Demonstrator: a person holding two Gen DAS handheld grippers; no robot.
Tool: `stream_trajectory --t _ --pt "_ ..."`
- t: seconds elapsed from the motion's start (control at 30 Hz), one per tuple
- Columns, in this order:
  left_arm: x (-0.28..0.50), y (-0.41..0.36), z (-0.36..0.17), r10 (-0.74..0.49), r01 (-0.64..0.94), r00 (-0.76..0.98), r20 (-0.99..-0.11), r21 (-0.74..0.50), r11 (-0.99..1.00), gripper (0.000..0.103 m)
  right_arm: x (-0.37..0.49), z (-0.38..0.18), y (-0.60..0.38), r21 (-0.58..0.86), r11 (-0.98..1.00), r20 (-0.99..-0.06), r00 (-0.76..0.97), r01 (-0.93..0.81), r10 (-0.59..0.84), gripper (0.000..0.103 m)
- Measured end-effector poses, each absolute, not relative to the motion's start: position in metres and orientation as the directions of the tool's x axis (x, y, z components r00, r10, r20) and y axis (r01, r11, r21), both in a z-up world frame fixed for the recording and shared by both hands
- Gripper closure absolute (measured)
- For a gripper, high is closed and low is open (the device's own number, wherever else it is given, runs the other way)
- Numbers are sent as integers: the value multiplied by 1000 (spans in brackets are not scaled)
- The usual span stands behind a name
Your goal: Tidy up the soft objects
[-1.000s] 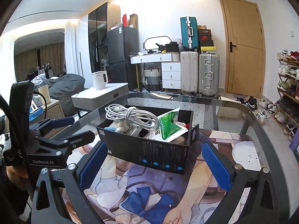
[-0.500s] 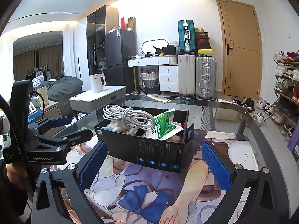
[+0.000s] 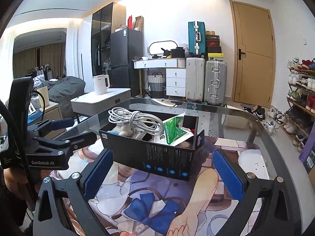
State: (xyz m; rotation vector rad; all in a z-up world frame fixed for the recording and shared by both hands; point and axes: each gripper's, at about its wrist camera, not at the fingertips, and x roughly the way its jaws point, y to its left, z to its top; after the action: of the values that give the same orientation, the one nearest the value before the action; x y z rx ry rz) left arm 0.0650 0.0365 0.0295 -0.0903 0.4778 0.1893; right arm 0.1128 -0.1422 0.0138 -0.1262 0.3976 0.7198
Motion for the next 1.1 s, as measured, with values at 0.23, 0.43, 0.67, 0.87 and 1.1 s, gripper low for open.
stream_trajectory --t 0.23,0.43,0.67,0.87,1.1 --pt "63 35 29 160 -200 874 -459 -39 979 0 113 14 -144 27 749 -396 681 -662 616 0" --pt "63 36 29 160 -200 874 -459 -40 979 0 113 14 -145 28 749 -395 681 -662 617 0" --pt "63 36 29 160 -200 874 -459 -40 979 0 114 14 -146 33 751 -394 682 -660 616 0" --pt "63 36 28 160 -201 874 -459 -41 979 0 113 15 -146 34 751 -394 682 -659 616 0" --pt "62 36 28 159 -201 875 -458 -45 979 0 114 15 -146 36 751 -395 681 -659 617 0"
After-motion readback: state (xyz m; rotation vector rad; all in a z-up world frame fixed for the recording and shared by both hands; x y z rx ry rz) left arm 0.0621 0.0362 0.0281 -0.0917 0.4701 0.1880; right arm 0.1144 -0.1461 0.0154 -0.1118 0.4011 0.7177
